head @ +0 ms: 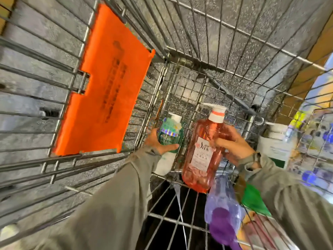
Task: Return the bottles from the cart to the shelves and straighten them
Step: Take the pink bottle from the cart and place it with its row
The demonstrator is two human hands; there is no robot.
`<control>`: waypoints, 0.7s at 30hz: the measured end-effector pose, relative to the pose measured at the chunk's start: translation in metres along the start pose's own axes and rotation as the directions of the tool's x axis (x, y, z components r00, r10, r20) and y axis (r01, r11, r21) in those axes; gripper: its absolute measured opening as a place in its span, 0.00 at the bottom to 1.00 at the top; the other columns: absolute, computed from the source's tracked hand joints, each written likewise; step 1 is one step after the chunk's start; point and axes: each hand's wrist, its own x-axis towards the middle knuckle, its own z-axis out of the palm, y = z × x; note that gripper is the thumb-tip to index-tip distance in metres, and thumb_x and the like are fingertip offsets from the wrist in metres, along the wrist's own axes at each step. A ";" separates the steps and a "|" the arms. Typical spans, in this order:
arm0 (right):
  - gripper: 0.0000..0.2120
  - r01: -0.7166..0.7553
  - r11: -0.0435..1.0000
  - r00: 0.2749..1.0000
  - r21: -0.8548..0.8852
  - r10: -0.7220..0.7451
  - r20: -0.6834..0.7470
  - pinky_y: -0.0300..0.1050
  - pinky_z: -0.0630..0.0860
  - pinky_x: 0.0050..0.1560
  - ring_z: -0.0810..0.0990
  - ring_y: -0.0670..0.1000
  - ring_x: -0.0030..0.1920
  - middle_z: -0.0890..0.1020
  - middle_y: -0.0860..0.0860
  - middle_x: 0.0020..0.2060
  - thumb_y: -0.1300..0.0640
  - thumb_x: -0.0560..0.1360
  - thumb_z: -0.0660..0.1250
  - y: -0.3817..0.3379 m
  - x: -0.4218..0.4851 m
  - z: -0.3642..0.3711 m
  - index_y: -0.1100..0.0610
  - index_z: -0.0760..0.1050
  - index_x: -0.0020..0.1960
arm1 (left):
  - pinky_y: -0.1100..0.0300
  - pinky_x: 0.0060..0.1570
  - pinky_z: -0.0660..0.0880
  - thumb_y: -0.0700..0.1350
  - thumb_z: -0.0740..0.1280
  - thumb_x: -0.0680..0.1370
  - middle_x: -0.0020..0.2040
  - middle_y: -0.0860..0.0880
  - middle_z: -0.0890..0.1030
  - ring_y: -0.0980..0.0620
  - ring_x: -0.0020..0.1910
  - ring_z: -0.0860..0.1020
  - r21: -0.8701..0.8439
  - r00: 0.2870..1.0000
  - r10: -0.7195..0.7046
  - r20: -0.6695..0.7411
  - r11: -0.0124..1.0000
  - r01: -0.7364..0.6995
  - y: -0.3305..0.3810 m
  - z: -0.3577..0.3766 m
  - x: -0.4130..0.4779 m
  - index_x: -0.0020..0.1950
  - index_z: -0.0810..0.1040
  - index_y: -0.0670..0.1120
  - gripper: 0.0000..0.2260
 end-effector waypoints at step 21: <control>0.31 0.024 0.988 0.987 0.154 0.001 -0.162 0.52 0.78 0.49 0.81 0.54 0.48 0.82 0.54 0.50 0.62 0.59 0.77 0.037 0.011 0.032 0.53 0.70 0.59 | 0.44 0.61 0.72 0.66 0.76 0.42 0.61 0.45 0.77 0.43 0.60 0.75 -0.212 0.991 -0.096 -0.091 0.974 0.075 0.008 0.016 0.010 0.63 0.63 0.50 0.54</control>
